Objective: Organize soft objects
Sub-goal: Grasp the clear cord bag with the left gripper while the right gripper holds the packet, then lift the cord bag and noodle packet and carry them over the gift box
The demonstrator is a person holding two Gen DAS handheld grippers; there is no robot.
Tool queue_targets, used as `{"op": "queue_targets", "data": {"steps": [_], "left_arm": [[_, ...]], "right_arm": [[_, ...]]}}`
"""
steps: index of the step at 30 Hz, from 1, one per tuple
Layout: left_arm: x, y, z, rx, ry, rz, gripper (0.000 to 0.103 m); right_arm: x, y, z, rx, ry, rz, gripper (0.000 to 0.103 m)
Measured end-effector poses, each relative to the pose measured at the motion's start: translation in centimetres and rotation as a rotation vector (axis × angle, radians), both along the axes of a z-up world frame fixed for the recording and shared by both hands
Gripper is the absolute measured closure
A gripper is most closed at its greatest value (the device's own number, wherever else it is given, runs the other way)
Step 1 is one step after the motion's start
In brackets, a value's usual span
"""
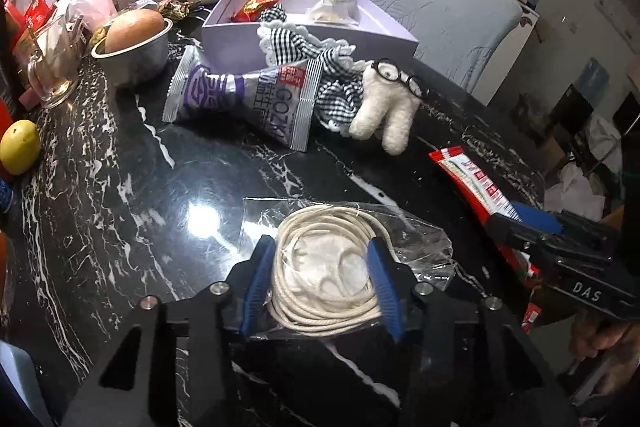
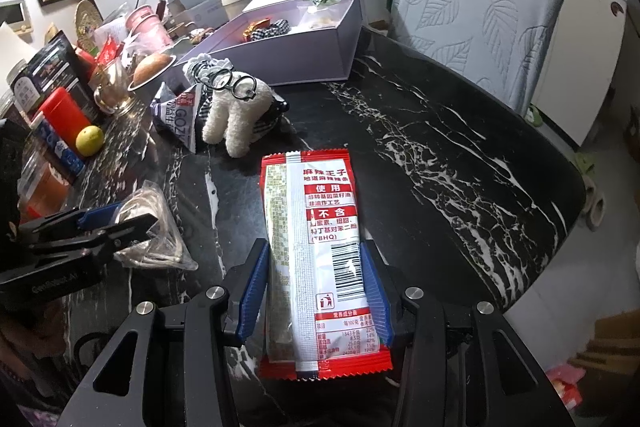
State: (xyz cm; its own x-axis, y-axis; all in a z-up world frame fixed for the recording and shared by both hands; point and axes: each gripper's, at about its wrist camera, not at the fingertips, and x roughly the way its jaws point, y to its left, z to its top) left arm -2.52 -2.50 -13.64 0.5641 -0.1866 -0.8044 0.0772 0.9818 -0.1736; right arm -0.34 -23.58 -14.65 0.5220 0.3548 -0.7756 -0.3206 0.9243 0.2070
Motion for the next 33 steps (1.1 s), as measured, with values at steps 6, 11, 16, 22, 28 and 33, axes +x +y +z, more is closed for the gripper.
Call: {"op": "queue_targets", "data": {"steps": [6,11,16,22,28,33], "left_arm": [[-0.7,-0.3,1.0,-0.015,-0.027,-0.024,0.062],[-0.9,-0.3,2.4,-0.029,-0.061,-0.027,0.062],[-0.7,0.0,4.4,-0.05,-0.11,-0.024,0.062],[-0.2,-0.1,7.0,-0.049,-0.193,-0.036,0.062],[0.9,0.2,9.3,-0.054,-0.269,-0.022,0.062],[2.1,0.5,11.0,-0.053,-0.323,-0.003,0.062]], "right_arm": [[-0.4,-0.2,0.5,0.009,-0.022,-0.007,0.058],[-0.7,-0.1,1.4,0.019,-0.042,-0.007,0.059],[-0.9,-0.2,2.8,0.04,-0.064,-0.002,0.058],[-0.8,0.1,5.0,0.049,-0.112,0.023,0.059],[0.1,0.5,7.3,0.051,-0.167,0.036,0.059],[1.3,0.8,9.4,0.044,-0.224,0.044,0.059]]}}
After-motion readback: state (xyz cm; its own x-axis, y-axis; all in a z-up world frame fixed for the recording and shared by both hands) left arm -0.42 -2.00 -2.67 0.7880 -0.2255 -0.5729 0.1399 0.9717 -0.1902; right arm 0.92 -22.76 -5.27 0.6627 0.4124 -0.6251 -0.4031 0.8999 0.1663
